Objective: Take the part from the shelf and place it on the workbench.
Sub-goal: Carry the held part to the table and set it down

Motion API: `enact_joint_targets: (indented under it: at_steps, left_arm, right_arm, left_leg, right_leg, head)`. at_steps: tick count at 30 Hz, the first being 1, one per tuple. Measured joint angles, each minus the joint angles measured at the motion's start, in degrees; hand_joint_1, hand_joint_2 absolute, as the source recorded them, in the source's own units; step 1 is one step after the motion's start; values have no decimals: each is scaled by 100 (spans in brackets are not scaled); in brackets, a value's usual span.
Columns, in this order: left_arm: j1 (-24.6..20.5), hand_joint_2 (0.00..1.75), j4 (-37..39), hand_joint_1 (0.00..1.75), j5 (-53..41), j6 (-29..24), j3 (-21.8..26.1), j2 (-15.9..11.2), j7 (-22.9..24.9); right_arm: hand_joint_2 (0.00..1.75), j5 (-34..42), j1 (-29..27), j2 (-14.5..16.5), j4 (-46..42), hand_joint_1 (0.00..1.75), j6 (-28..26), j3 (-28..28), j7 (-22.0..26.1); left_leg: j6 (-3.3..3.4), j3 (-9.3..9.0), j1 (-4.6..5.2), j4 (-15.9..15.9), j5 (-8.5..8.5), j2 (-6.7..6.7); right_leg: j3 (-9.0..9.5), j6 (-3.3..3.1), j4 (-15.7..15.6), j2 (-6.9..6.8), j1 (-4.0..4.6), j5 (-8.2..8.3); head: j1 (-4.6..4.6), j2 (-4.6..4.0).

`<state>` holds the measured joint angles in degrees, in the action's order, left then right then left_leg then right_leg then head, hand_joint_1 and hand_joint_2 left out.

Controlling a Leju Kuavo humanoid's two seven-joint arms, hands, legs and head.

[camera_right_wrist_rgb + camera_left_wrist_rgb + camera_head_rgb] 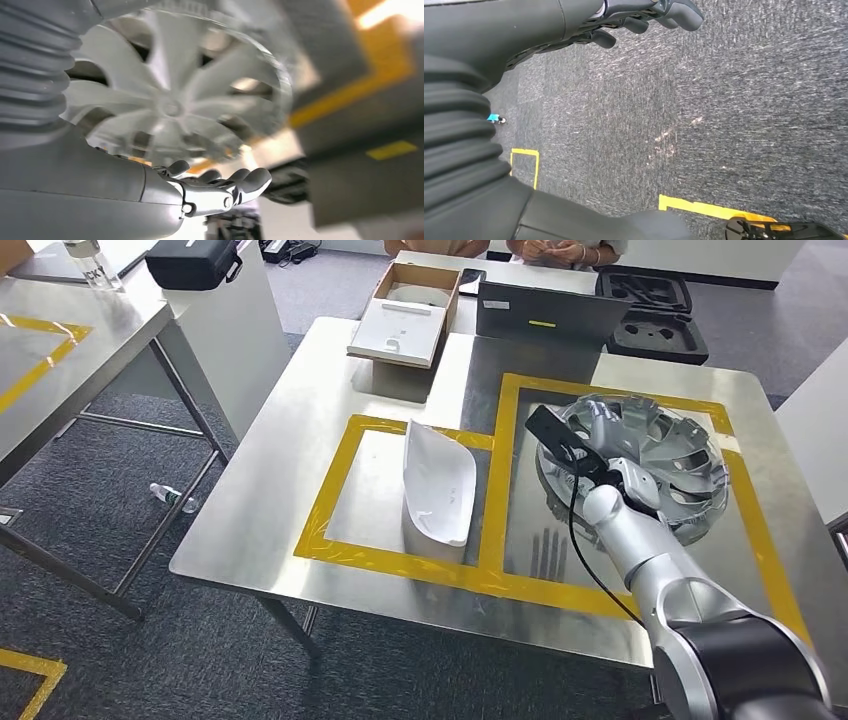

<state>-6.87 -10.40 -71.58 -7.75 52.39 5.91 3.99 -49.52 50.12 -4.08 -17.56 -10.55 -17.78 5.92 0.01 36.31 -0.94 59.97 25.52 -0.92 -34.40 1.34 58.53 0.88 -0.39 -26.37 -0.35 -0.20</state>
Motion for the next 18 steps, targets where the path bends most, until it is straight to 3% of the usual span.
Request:
enact_joint_targets:
  at_steps: [6, 8, 13, 18]
  left_arm:
    - [69, 0, 0, 0, 49, -29, 7, -16, -63]
    - [87, 0, 0, 0, 54, -29, 13, -20, -112]
    - [97, 0, 1, 0, 42, -44, 26, -22, -125]
    - [118, 0, 2, 0, 35, -62, 45, -34, -29]
  right_arm:
    - [0, 687, 228, 214, -659, 0, -37, 354, 1055]
    - [0, 1105, 133, 240, -1278, 0, -30, 435, 1359]
    - [0, 1961, -400, 171, -3354, 0, 68, 516, 1294]
    - [0, 2247, -1001, 26, -4937, 0, -99, 604, 1441]
  left_leg:
    - [-11, -3, -4, 0, -7, -10]
    - [-13, -3, -5, 0, -8, -10]
    - [-6, -4, 6, 7, 3, -9]
    - [38, -5, 45, 15, 36, 0]
  right_leg:
    - [0, -8, 8, -9, 6, -5]
    - [-1, -10, 9, -8, 7, -4]
    - [0, -11, 1, -7, 0, -7]
    - [5, 22, -14, 0, -38, -7]
  head:
    - [-1, 0]
    - [-1, 0]
    - [-1, 0]
    - [-2, 0]
